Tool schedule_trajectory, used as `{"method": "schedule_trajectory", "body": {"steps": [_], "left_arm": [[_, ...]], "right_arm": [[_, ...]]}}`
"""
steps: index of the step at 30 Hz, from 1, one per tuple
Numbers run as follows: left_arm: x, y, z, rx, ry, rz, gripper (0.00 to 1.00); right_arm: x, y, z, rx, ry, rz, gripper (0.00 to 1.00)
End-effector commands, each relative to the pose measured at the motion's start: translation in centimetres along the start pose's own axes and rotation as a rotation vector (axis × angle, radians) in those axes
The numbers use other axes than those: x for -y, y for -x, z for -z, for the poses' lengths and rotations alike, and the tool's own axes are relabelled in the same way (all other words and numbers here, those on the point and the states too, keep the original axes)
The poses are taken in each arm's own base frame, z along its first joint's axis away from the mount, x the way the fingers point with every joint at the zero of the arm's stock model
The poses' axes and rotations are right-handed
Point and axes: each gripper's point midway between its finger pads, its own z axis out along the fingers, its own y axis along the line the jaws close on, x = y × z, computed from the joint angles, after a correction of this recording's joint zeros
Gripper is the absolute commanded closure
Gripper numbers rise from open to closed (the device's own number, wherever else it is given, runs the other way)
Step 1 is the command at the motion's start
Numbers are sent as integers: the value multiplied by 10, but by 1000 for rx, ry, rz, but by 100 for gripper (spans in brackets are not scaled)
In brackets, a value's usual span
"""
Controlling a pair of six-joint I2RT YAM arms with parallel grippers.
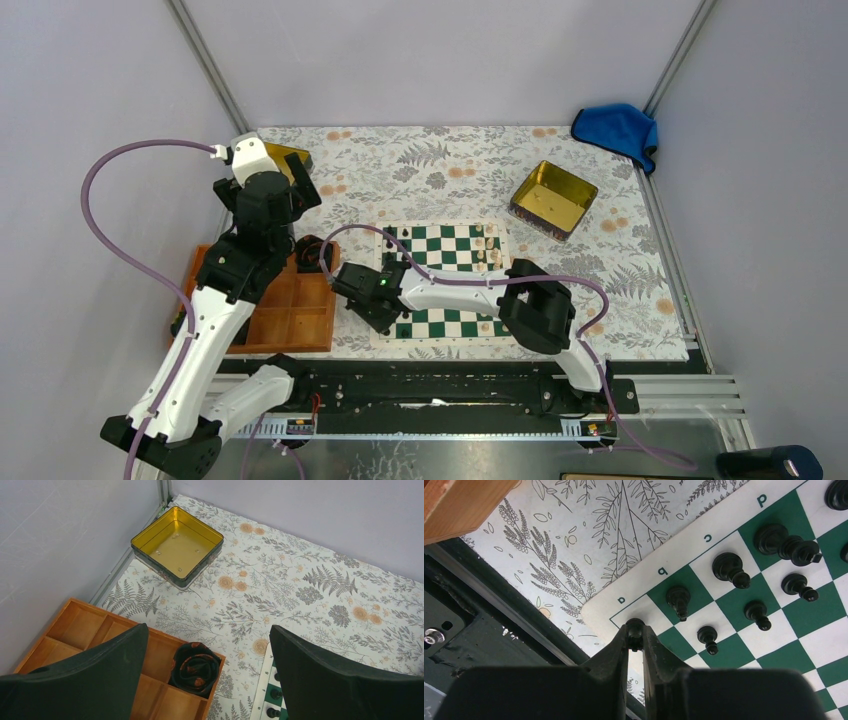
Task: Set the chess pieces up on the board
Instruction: Place the chess piece on the chessboard.
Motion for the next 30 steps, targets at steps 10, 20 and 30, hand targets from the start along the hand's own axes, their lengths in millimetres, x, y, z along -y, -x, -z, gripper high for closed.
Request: {"method": "schedule_trajectory", "body": {"steps": [10,20,30], "left_arm": [[-4,-3,-1,0,13,-12,1],[-4,1,-1,8,19,-14,1],[-7,10,0,27,40,-5,1]], "right_arm": [[-5,-5,-8,0,14,30,82],[-3,6,4,36,9,53,59],[6,33,49,138,-37,55,50]]}}
